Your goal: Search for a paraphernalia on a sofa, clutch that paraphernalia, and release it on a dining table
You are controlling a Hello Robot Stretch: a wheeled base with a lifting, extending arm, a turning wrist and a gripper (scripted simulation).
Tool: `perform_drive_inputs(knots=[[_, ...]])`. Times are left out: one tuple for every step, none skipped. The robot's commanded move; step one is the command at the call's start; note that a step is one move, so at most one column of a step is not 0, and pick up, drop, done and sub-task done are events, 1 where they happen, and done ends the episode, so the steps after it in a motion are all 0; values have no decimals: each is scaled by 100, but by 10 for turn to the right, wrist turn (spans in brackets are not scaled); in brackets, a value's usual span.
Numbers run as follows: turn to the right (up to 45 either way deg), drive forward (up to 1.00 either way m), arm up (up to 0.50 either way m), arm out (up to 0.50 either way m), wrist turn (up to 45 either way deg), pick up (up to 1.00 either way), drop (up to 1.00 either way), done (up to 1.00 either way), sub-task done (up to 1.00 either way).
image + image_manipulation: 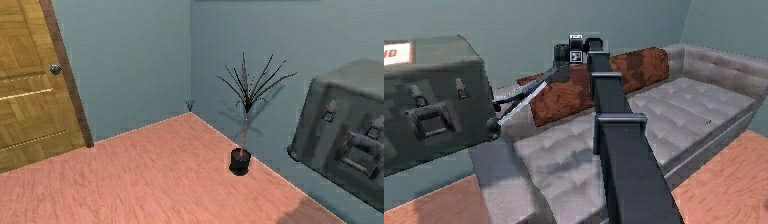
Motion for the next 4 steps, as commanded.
perform_drive_inputs(knots=[[0,0,0,0,-210,0,0,0,0],[0,0,0,-42,0,0,0,0,0],[-450,0,0,0,0,0,0,0,0],[-180,0,0,0,0,0,0,0,0]])
